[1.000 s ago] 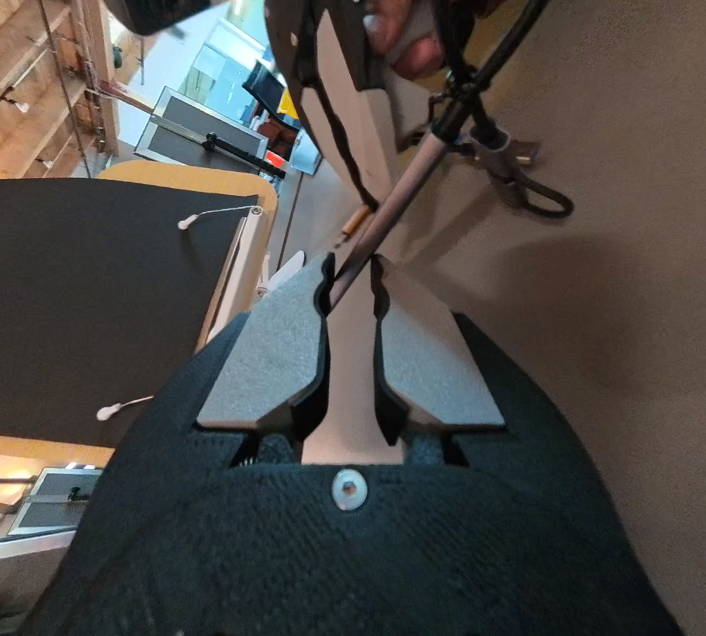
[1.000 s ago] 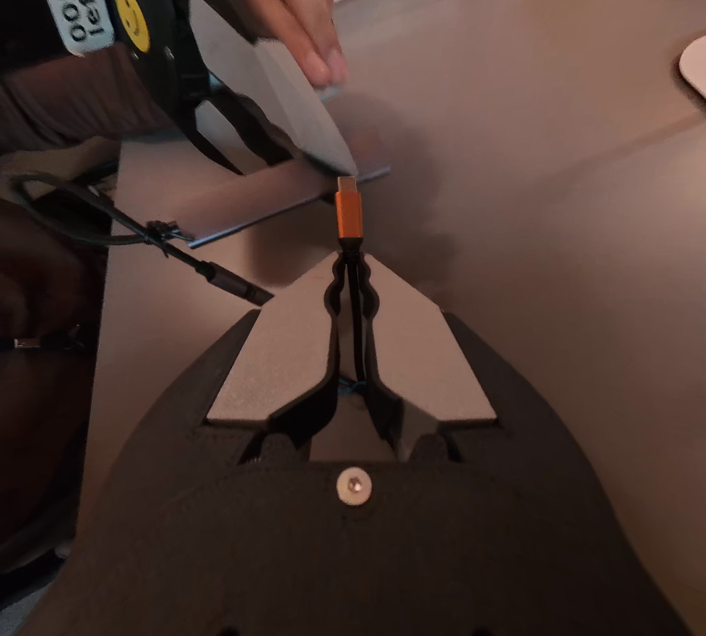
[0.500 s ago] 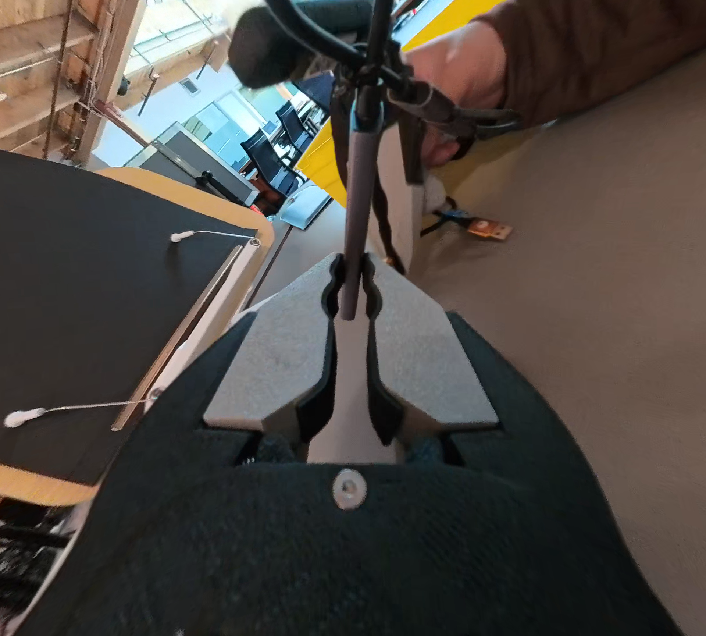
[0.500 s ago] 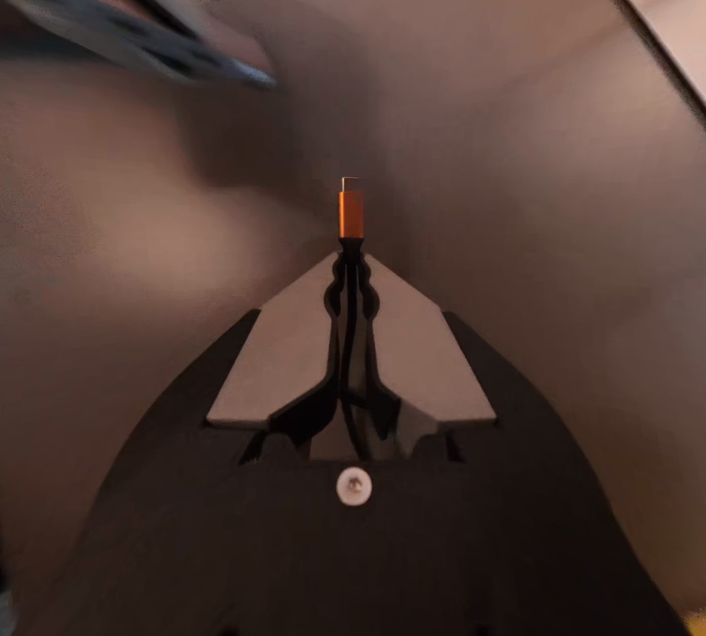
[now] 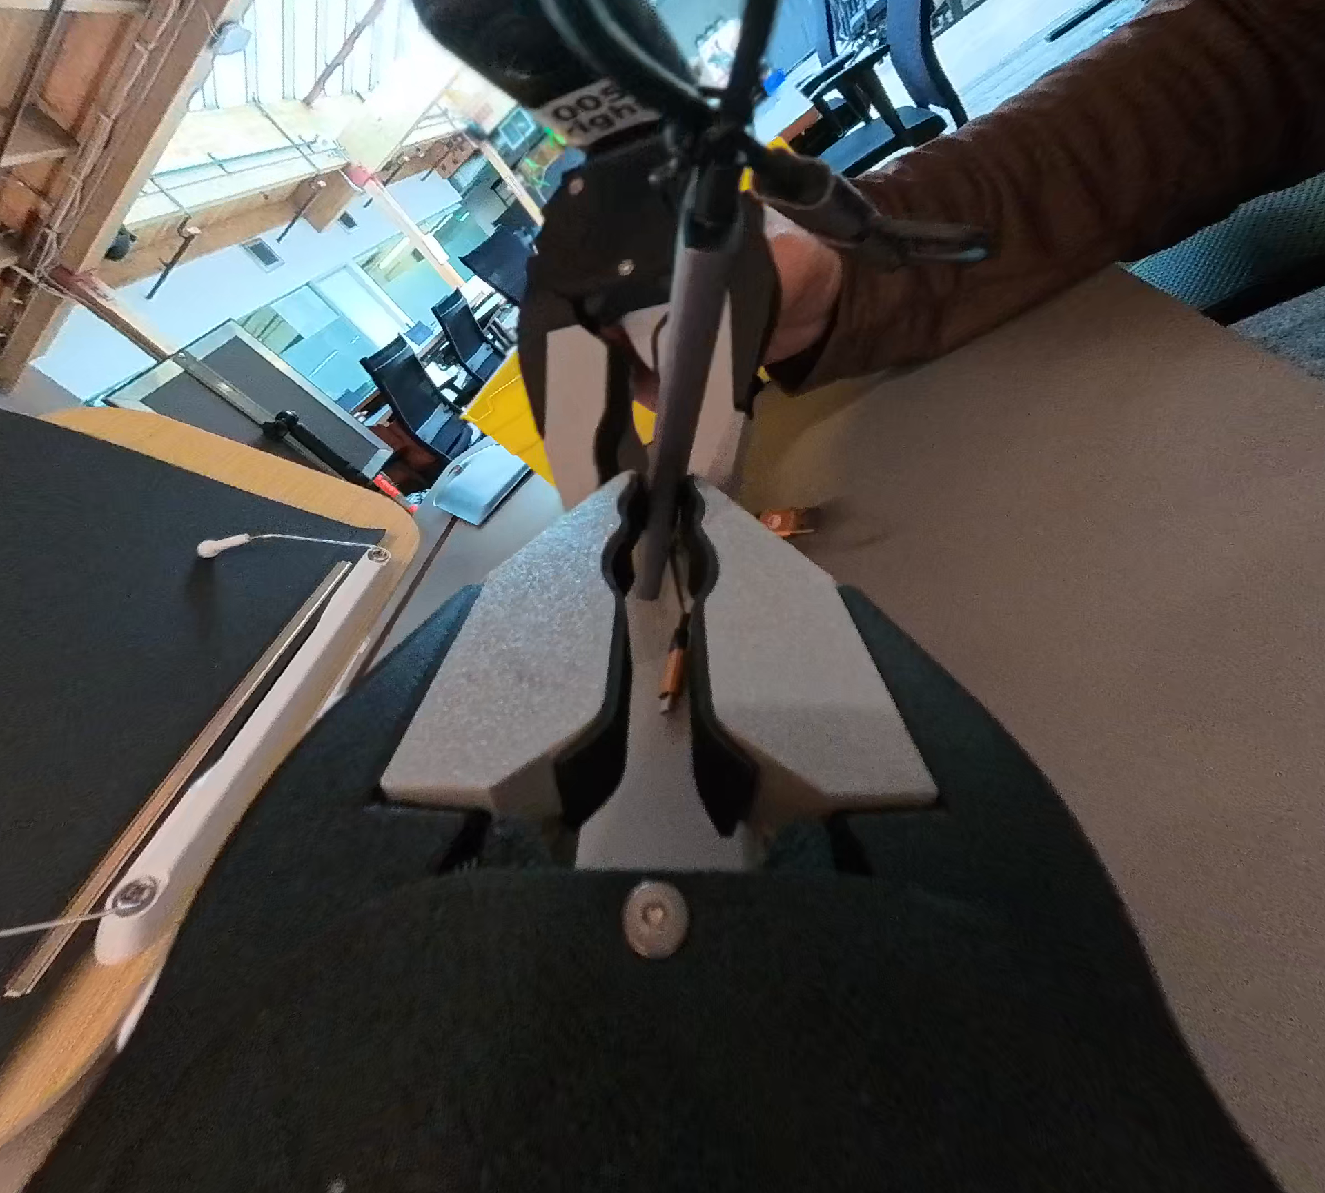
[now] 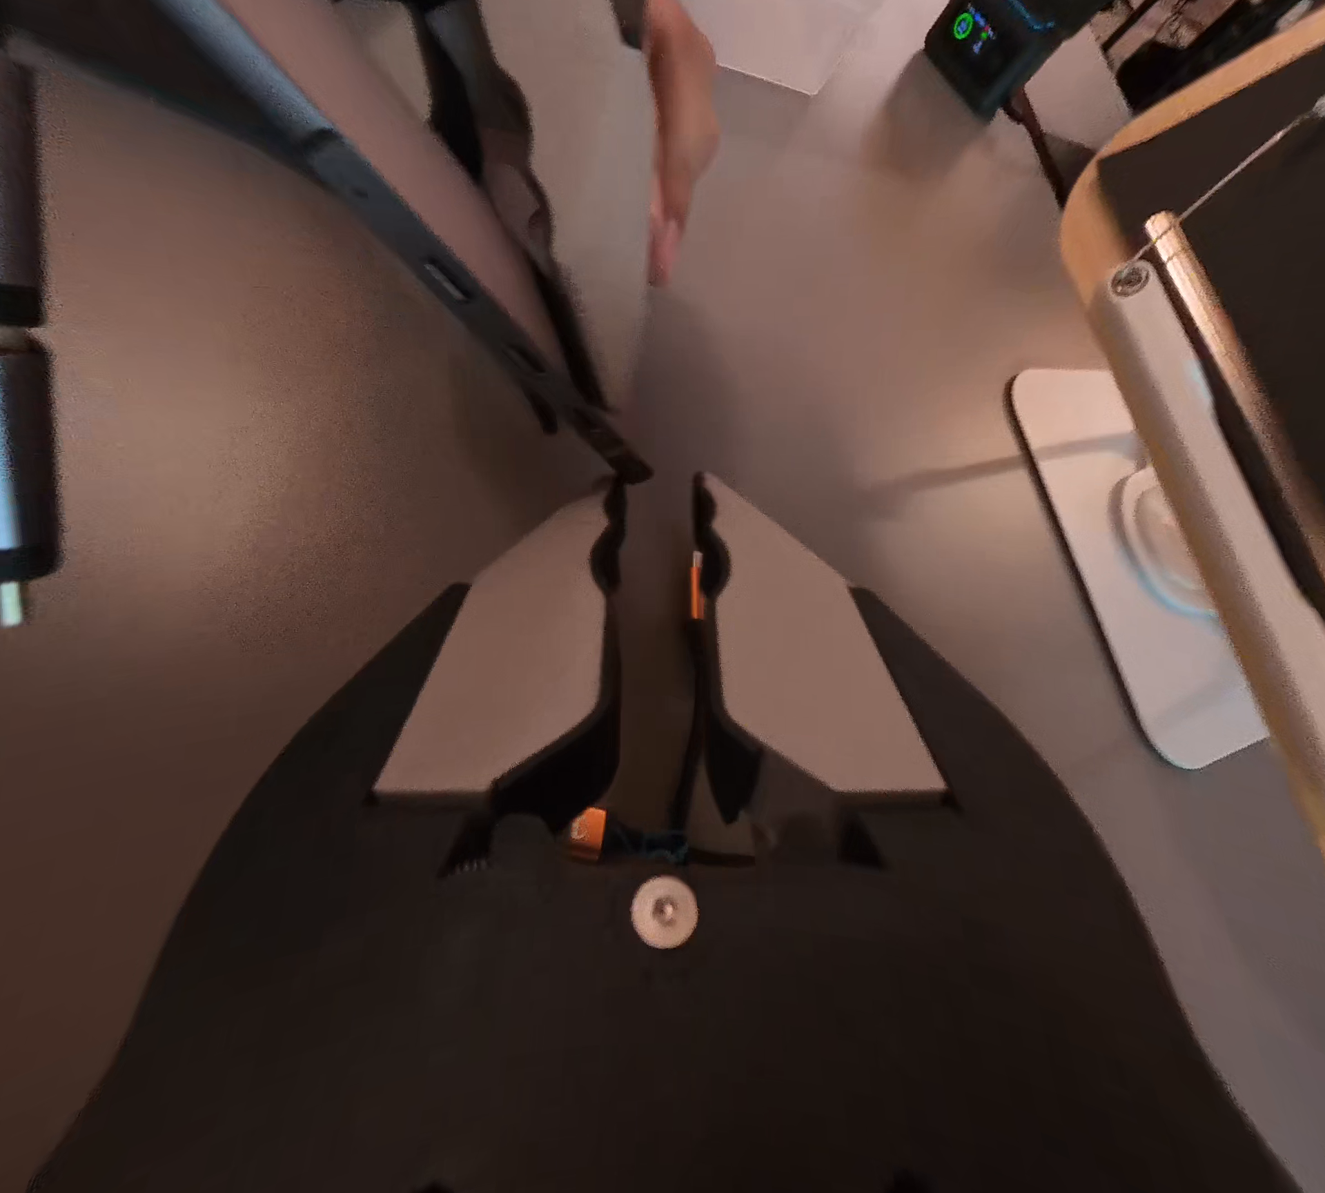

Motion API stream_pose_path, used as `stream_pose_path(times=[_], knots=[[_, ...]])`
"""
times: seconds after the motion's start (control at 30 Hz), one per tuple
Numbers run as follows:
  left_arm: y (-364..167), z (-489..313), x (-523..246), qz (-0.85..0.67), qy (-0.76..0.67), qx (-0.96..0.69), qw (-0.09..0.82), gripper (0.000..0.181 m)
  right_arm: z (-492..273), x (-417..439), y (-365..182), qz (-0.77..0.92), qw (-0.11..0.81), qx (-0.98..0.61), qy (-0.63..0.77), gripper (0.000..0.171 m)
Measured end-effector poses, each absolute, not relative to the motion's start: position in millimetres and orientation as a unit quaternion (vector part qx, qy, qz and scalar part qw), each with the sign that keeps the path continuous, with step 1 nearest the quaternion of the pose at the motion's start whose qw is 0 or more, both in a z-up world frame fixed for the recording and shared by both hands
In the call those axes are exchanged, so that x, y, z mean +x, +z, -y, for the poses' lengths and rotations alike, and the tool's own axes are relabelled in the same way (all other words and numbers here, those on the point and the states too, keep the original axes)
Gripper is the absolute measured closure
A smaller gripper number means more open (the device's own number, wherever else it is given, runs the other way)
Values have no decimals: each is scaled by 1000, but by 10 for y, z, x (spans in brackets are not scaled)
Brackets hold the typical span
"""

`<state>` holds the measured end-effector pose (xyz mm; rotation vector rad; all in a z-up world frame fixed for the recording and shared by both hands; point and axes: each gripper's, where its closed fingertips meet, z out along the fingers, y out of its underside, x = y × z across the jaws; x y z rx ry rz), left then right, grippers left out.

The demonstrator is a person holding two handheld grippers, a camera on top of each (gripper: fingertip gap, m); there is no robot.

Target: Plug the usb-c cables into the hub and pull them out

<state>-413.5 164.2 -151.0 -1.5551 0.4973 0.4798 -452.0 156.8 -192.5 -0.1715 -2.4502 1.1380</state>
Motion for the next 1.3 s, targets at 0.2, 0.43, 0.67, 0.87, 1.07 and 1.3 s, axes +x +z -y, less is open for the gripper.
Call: stream_pose_path(times=[0.2, 0.43, 0.67, 0.87, 1.07, 1.3], knots=[[-1512, -1613, -4237, -202, 231, -695, 650, 174, -1582, -4501, -1901, 883, 261, -30, 389, 171], [-1521, -1625, -4244, -192, 210, -702, 653, 174, -1654, -4500, -1789, 874, 230, -61, 425, 171], [-1329, -1561, -4182, -177, 166, -670, 701, 174, -1445, -4402, -1735, 858, 257, -16, 444, 156], [-1410, -1619, -4141, -180, 153, -678, 697, 175, -1423, -4385, -1729, 859, 276, -7, 430, 165], [-1563, -1629, -4223, -190, 214, -703, 651, 174, -1549, -4438, -1817, 876, 313, 7, 367, 165], [-1672, -1648, -4213, -210, 226, -724, 617, 174, -1555, -4420, -1890, 883, 322, 20, 342, 165]])
